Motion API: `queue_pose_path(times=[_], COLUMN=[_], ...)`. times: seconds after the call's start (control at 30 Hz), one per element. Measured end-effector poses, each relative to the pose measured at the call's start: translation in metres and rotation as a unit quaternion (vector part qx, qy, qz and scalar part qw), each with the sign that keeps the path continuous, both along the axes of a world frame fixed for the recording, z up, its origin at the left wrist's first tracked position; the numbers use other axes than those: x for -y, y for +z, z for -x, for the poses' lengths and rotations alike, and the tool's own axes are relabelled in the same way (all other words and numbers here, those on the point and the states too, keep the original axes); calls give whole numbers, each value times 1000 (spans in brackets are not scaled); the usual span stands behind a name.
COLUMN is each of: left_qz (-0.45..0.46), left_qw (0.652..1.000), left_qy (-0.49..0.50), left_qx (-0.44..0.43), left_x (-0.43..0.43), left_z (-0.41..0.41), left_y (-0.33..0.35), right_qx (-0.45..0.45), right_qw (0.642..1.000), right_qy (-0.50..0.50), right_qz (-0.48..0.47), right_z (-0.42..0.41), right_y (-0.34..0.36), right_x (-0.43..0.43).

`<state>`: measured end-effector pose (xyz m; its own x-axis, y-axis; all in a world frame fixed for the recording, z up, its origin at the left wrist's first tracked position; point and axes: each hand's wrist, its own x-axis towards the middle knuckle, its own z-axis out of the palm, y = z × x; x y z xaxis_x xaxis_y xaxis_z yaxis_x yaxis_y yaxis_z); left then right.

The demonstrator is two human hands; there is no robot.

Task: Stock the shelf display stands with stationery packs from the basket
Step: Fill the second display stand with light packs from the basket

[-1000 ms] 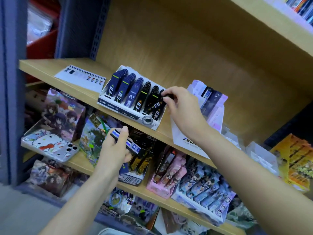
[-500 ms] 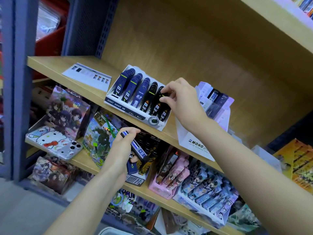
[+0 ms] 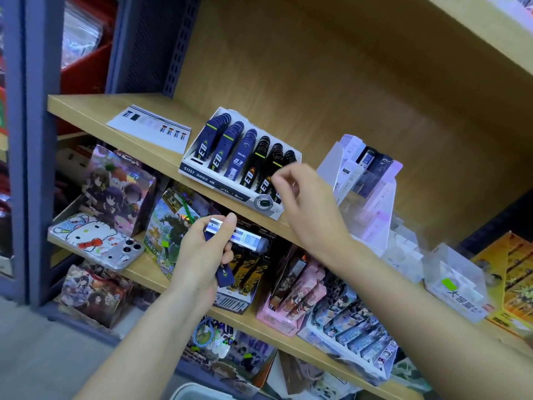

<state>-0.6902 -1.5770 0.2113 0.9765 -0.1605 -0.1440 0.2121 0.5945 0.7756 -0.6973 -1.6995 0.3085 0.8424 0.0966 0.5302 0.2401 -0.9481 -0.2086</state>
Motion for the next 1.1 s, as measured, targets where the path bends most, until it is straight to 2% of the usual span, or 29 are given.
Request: queue_pose_path(times=[0.07,0.13,0.17,0.3,0.4,0.47,0.57,0.67,0.77,0.9,1.1], left_qz=[7,13,14,-19,0,-3,-70,-80,-77,-103,-110], left_qw=[1000,1000,1000,999,998,995,990,986,981,972,977], left_qy=[6,10,12,-16,-66,-99,-121,-113,-110,-114,-141], left_qx=[1,9,16,32,11,10,34,87,141,176,120], left_x=[1,3,4,13,27,37,51,61,65,73,81], left_z=[0,2,3,10,14,17,21,29,38,39,32], left_y=[1,2,3,8,11,13,11,14,17,14,13], right_qx=[-129,-257,-282,-209,-134,-72,51,163,225,243,198], right_qw=[990,950,931,902,897,907,928,938,945,950,969], right_qy=[-20,-21,-18,-26,-48,-65,-95,-141,-169,-154,-137], right_qz=[-51,-174,-233,-376,-418,-409,-357,-273,-165,-119,-51], right_z=[16,29,34,47,57,64,67,60,46,25,-4], right_y=[-12,-22,-25,-21,-8,4,26,47,58,61,77], right_x=[-4,-7,-7,6,25,41,70,104,126,137,144])
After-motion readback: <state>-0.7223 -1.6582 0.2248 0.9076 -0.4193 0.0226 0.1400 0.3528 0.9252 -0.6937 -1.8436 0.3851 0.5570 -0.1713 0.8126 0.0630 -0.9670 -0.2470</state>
